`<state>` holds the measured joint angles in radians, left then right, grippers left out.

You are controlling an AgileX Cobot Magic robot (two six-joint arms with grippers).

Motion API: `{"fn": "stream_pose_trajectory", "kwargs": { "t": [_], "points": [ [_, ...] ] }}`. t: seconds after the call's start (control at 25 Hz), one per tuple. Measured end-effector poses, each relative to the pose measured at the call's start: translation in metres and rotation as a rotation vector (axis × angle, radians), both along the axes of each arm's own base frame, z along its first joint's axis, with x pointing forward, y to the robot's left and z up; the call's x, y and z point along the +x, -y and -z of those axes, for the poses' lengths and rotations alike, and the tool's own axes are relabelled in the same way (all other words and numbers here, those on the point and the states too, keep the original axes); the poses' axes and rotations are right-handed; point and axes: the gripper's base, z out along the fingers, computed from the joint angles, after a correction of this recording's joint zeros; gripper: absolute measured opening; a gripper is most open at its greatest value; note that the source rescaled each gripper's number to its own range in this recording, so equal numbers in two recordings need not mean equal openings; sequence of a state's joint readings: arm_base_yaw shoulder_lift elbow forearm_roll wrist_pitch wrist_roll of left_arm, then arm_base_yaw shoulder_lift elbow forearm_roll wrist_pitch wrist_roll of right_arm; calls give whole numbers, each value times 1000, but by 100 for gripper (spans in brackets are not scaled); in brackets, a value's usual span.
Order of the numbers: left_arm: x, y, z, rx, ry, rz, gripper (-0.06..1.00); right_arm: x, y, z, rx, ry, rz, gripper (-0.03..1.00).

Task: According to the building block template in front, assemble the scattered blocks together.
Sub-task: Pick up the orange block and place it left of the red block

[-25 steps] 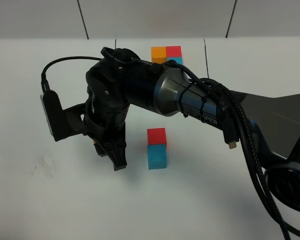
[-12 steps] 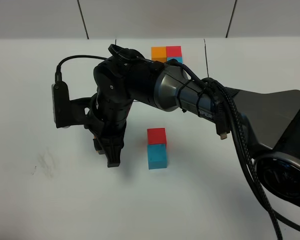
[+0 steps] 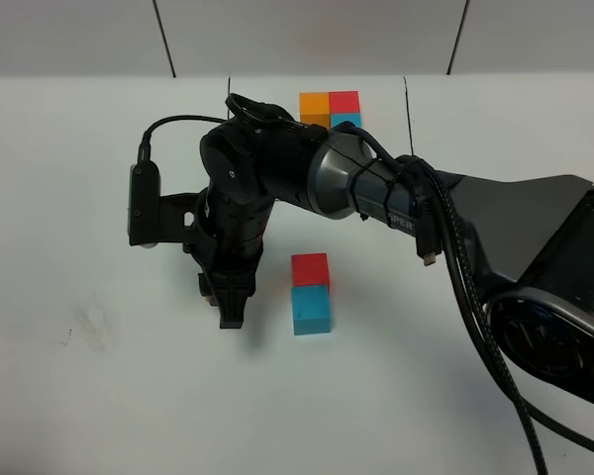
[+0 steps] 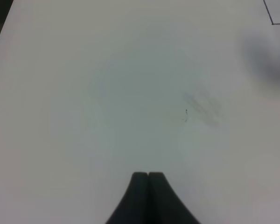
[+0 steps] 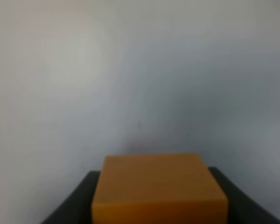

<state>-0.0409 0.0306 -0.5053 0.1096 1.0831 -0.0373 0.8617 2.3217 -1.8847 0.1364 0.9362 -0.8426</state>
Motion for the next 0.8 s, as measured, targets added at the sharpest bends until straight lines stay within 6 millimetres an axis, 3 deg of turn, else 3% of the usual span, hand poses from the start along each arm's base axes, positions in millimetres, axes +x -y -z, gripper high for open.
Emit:
{"fn": "stream_pose_trajectory", "kwargs": {
  "t": [0.8],
  "points": [
    [0,0,0,0,0,0,0,10,10,12,-23,-42,83,43]
  ]
}}
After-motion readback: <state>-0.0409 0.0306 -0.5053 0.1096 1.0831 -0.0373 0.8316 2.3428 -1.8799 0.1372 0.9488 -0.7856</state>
